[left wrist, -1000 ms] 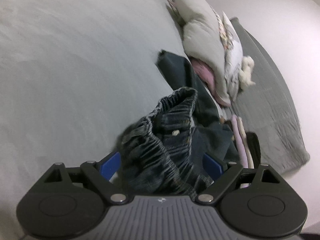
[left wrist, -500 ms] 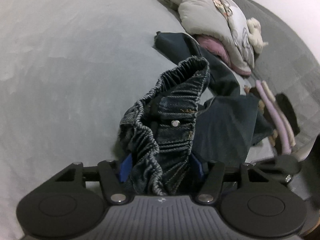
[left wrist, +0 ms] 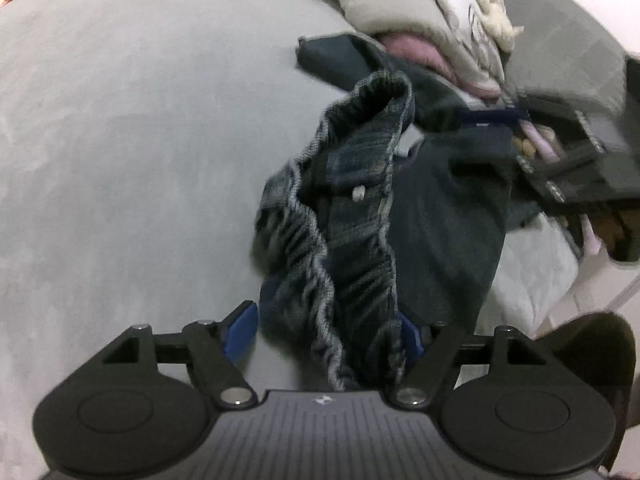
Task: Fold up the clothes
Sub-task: 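Lift the waistband with the left gripper while the right gripper pinches denim beside it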
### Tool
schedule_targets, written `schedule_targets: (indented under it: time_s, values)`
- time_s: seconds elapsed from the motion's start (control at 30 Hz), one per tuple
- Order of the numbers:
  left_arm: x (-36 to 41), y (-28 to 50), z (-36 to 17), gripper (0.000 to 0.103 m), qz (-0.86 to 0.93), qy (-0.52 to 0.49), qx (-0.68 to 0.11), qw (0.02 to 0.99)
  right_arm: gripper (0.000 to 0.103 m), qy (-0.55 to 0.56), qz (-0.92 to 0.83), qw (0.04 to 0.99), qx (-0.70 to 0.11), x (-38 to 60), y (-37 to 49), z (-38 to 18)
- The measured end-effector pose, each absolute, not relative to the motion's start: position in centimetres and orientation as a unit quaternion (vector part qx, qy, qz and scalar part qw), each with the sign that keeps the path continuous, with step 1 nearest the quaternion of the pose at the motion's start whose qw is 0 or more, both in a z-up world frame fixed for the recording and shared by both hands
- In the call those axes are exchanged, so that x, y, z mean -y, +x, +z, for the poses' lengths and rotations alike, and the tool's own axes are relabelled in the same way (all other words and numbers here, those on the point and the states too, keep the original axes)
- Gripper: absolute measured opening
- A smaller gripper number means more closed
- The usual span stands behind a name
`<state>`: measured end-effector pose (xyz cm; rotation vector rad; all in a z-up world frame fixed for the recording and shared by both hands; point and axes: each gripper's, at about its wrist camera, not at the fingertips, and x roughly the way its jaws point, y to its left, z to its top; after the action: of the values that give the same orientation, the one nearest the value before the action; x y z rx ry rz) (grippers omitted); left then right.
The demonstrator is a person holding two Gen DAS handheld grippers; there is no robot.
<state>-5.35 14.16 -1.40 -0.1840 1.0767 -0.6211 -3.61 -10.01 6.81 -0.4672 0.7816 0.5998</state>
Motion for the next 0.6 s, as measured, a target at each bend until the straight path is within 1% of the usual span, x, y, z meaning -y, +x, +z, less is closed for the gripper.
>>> schedule_targets:
  time_s: [0.1,0.23,0.3,0.33,0.37,0.4,0.43,0.5,0.6]
  values:
    - [-14.2,-5.6,-1.7,0.071,-0.291,-0.081,-0.512,0.804,0.058,-0.268,0.261,0.849,-0.373,9.3,-1.2,5.0]
    - [-14.5,-5.8,-2.0,0.072,-0.294,-0.08,-0.528,0.792,0.055,-0.293,0.256,0.835,-0.389,8.3,1.3,2.8]
    - [-14.4,-5.8,-2.2,0.072,-0.295,-0.083,-0.531,0.79,0.046,-0.293,0.258,0.833,-0.392,7.5,2.2,1.5]
    - [-14.4,-5.8,-2.5,0.071,-0.295,-0.089,-0.532,0.788,0.032,-0.281,0.266,0.834,-0.393,7.2,2.7,1.2]
    - [-14.4,-5.7,-2.6,0.067,-0.295,-0.094,-0.533,0.787,0.025,-0.271,0.262,0.839,-0.393,6.9,3.1,1.1]
    - [-14.4,-5.7,-2.8,0.047,-0.297,-0.101,-0.534,0.785,0.02,-0.267,0.257,0.842,-0.391,6.8,3.1,1.1]
    - [-14.6,-5.7,-2.7,0.032,-0.3,-0.11,-0.533,0.784,0.013,-0.26,0.245,0.851,-0.386,6.6,3.3,1.3]
    - [-14.9,-5.7,-2.4,0.02,-0.3,-0.122,-0.527,0.786,0.012,-0.256,0.235,0.861,-0.372,6.2,2.8,1.7]
    - [-15.6,-5.4,-2.0,0.017,-0.287,-0.132,-0.513,0.798,0.011,-0.262,0.22,0.873,-0.349,5.6,2.1,2.7]
